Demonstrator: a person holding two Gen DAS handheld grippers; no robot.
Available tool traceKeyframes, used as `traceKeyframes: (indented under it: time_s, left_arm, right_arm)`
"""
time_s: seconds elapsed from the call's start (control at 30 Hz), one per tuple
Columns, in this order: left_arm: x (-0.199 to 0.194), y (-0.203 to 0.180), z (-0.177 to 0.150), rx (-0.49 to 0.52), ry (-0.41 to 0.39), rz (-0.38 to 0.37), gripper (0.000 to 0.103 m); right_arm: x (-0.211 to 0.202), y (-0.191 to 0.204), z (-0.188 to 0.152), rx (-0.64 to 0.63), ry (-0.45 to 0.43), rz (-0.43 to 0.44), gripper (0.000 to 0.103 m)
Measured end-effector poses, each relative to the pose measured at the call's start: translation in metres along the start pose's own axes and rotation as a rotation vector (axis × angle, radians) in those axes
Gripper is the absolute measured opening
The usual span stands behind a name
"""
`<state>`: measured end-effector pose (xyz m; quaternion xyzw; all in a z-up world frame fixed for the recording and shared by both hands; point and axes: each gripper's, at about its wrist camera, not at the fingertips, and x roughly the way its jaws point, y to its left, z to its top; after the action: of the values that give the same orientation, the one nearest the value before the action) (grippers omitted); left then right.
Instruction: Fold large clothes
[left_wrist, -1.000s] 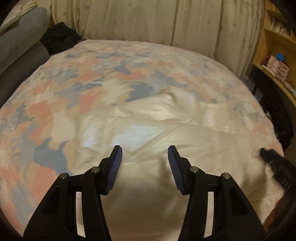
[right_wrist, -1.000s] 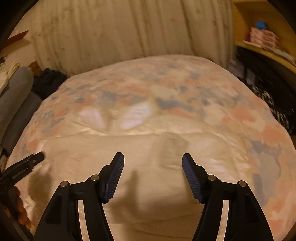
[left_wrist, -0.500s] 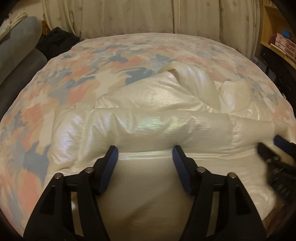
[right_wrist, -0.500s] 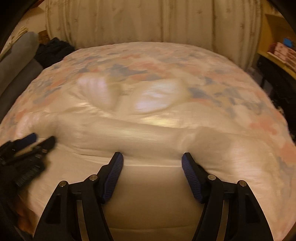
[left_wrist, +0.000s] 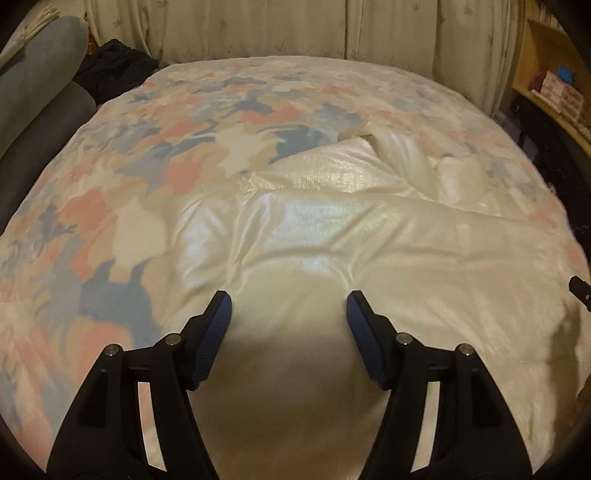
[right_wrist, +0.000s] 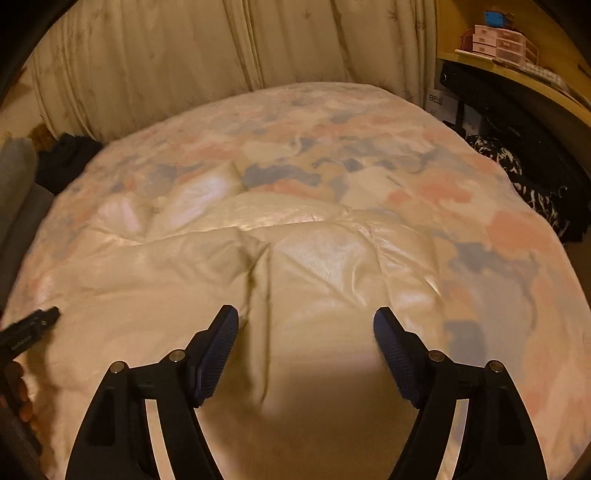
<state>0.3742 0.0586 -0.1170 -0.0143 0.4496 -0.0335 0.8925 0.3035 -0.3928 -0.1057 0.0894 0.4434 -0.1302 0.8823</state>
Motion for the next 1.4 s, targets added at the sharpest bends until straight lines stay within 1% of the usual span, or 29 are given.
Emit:
traceKeyframes:
  time_s: [0.1, 0.13, 0.33, 0.53, 0.63, 0.73, 0.8, 0.93, 1.03, 1.2, 1.3, 1.4]
  left_arm:
    - [-0.038, 0.006, -0.015, 0.003, -0.028, -0.029, 0.062]
    - [-0.053, 0.009, -0.022, 0.009, -0.032, -0.036, 0.062]
    - [-0.123, 0.025, -0.061, 0.005, -0.024, -0.090, 0.062]
    - [-0.194, 0.047, -0.096, -0.023, -0.070, -0.115, 0.062]
    - [-0.226, 0.059, -0.112, -0.028, -0.100, -0.121, 0.062]
    - [-0.252, 0.069, -0.129, -0.026, -0.118, -0.114, 0.063]
    - [-0.261, 0.076, -0.139, -0.030, -0.110, -0.115, 0.063]
    - [-0.273, 0.091, -0.163, -0.040, -0.076, -0.109, 0.062]
    - [-0.277, 0.099, -0.182, -0.042, -0.055, -0.093, 0.062]
    - [-0.268, 0.112, -0.212, -0.032, -0.007, -0.064, 0.062]
    - [-0.255, 0.123, -0.225, -0.056, 0.047, -0.104, 0.062]
    - [-0.247, 0.133, -0.238, -0.074, 0.089, -0.131, 0.062]
  right_arm:
    - [-0.044, -0.005, -0.016, 0.038, -0.007, 0.104, 0.078]
    - [-0.060, -0.007, -0.022, 0.045, -0.014, 0.126, 0.078]
    - [-0.142, 0.001, -0.059, 0.067, -0.064, 0.191, 0.078]
    - [-0.230, 0.007, -0.104, 0.046, -0.113, 0.220, 0.078]
    - [-0.269, 0.007, -0.123, 0.026, -0.131, 0.224, 0.078]
    - [-0.300, 0.009, -0.140, 0.007, -0.145, 0.220, 0.078]
    - [-0.320, 0.009, -0.153, -0.007, -0.152, 0.215, 0.081]
    - [-0.347, 0.008, -0.182, -0.041, -0.151, 0.191, 0.082]
    - [-0.356, 0.005, -0.202, -0.052, -0.128, 0.182, 0.082]
    - [-0.357, -0.008, -0.234, -0.046, -0.077, 0.151, 0.083]
    - [-0.352, -0.026, -0.248, -0.029, -0.046, 0.132, 0.083]
    - [-0.353, -0.048, -0.265, 0.003, -0.026, 0.117, 0.087]
